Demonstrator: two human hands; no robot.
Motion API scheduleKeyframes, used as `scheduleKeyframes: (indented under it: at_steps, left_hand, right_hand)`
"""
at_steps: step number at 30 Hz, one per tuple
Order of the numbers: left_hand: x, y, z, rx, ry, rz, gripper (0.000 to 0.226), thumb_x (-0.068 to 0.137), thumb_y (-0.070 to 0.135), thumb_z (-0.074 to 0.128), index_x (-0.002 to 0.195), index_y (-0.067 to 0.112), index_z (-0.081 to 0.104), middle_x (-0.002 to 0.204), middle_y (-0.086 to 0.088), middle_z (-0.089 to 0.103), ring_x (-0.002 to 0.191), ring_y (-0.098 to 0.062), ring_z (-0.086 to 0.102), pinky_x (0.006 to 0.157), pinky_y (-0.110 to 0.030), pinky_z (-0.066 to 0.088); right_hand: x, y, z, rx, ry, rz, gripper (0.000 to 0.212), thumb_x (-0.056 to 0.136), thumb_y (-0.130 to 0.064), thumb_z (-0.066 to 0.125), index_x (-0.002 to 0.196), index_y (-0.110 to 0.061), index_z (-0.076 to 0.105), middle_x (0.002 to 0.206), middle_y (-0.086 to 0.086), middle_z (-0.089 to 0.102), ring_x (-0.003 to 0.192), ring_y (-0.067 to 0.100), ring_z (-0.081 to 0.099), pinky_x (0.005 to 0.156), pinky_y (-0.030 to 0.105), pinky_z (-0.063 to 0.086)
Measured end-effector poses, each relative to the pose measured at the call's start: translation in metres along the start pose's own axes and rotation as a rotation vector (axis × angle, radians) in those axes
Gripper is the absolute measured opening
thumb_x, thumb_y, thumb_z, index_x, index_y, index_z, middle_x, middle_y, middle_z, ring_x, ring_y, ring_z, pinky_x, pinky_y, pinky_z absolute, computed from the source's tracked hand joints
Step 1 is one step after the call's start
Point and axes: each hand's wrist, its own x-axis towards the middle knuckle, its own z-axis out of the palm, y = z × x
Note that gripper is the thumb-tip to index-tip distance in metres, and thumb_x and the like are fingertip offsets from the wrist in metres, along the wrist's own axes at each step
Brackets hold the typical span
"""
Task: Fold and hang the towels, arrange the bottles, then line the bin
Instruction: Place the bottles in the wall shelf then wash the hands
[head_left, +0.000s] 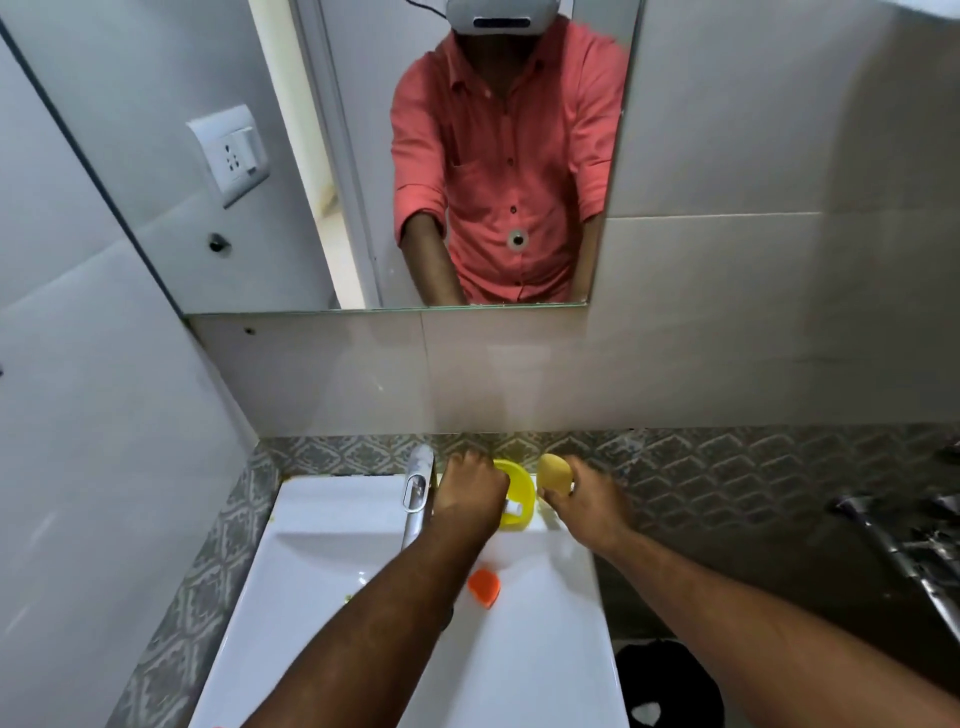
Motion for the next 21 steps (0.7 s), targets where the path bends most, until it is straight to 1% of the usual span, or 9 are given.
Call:
scheduleKeyframes:
  at_steps: [4, 8, 9, 11, 13, 16, 18, 19, 21]
  left_hand:
    - [0.006, -0.004, -0.005, -0.033, 0.025, 0.002, 0.028, 0.101, 0.023, 0.052, 0.124, 0.016, 0.067, 0.128, -0.01, 0.068, 0.125, -0.032, 0.058, 0.099, -0.039, 0.042]
    - [-0.001, -0.013, -0.026, -0.117, 0.126, 0.003, 0.031, 0.096, 0.013, 0.052, 0.126, 0.02, 0.058, 0.12, -0.011, 0.071, 0.117, -0.033, 0.064, 0.094, -0.039, 0.043]
    - [-0.003, -0.015, -0.035, -0.17, 0.16, 0.0, 0.029, 0.097, 0.014, 0.053, 0.125, 0.022, 0.056, 0.117, -0.01, 0.072, 0.115, -0.034, 0.065, 0.091, -0.039, 0.043]
    - [-0.004, -0.019, -0.048, -0.353, 0.22, 0.006, 0.018, 0.098, 0.021, 0.055, 0.115, 0.024, 0.057, 0.111, -0.008, 0.072, 0.108, -0.035, 0.065, 0.083, -0.039, 0.044]
    - [-0.006, -0.019, -0.066, -0.599, 0.255, 0.044, 0.009, 0.095, 0.028, 0.062, 0.103, 0.025, 0.06, 0.103, -0.004, 0.073, 0.1, -0.031, 0.065, 0.078, -0.038, 0.044]
    - [-0.009, -0.008, -0.102, -1.014, 0.252, 0.115, 0.012, 0.09, 0.031, 0.075, 0.089, 0.026, 0.064, 0.083, 0.006, 0.07, 0.08, -0.011, 0.064, 0.069, -0.031, 0.045]
    - [-0.014, 0.011, -0.142, -1.247, 0.255, 0.175, 0.013, 0.092, 0.027, 0.076, 0.088, 0.019, 0.067, 0.079, 0.011, 0.072, 0.073, -0.002, 0.06, 0.067, -0.025, 0.046]
    - [-0.014, 0.024, -0.167, -1.345, 0.254, 0.212, 0.014, 0.094, 0.024, 0.075, 0.088, 0.014, 0.068, 0.08, 0.011, 0.074, 0.074, -0.001, 0.062, 0.067, -0.023, 0.047]
    - [-0.014, 0.043, -0.205, -1.499, 0.26, 0.245, 0.013, 0.097, 0.02, 0.071, 0.09, 0.011, 0.066, 0.081, 0.006, 0.076, 0.077, -0.006, 0.067, 0.067, -0.025, 0.049]
  right_hand:
    - [0.006, 0.007, -0.001, 0.108, -0.01, -0.019, 0.049, 0.07, -0.066, 0.065, 0.108, -0.036, 0.057, 0.089, -0.005, 0.075, 0.081, 0.027, 0.071, 0.07, 0.042, 0.058]
    - [0.006, 0.007, -0.023, 0.239, -0.022, -0.075, 0.038, 0.085, -0.044, 0.079, 0.118, -0.029, 0.065, 0.099, -0.005, 0.074, 0.088, 0.018, 0.07, 0.08, 0.046, 0.06]
    - [0.005, 0.006, -0.035, 0.263, -0.013, -0.084, 0.038, 0.085, -0.045, 0.079, 0.118, -0.031, 0.065, 0.1, -0.006, 0.074, 0.09, 0.016, 0.07, 0.082, 0.046, 0.06]
    - [0.006, 0.008, -0.054, 0.306, 0.024, -0.102, 0.044, 0.08, -0.057, 0.076, 0.115, -0.033, 0.064, 0.097, -0.009, 0.074, 0.089, 0.014, 0.07, 0.082, 0.047, 0.06]
    - [0.005, 0.01, -0.079, 0.348, 0.087, -0.126, 0.055, 0.071, -0.068, 0.072, 0.11, -0.03, 0.066, 0.092, -0.008, 0.075, 0.086, 0.014, 0.071, 0.081, 0.048, 0.059]
    - [0.0, 0.005, -0.117, 0.377, 0.189, -0.173, 0.053, 0.074, -0.072, 0.067, 0.108, -0.031, 0.058, 0.085, -0.006, 0.074, 0.079, 0.018, 0.071, 0.076, 0.049, 0.058]
    - [-0.009, 0.004, -0.153, 0.356, 0.314, -0.221, 0.054, 0.079, -0.077, 0.057, 0.111, -0.034, 0.048, 0.082, -0.005, 0.072, 0.075, 0.023, 0.071, 0.07, 0.048, 0.058]
    - [-0.013, 0.004, -0.177, 0.361, 0.379, -0.245, 0.057, 0.08, -0.082, 0.052, 0.114, -0.036, 0.045, 0.081, -0.004, 0.072, 0.074, 0.025, 0.071, 0.068, 0.048, 0.058]
    - [-0.02, 0.002, -0.214, 0.414, 0.479, -0.309, 0.06, 0.08, -0.088, 0.045, 0.115, -0.039, 0.043, 0.077, -0.003, 0.071, 0.068, 0.025, 0.071, 0.064, 0.05, 0.057]
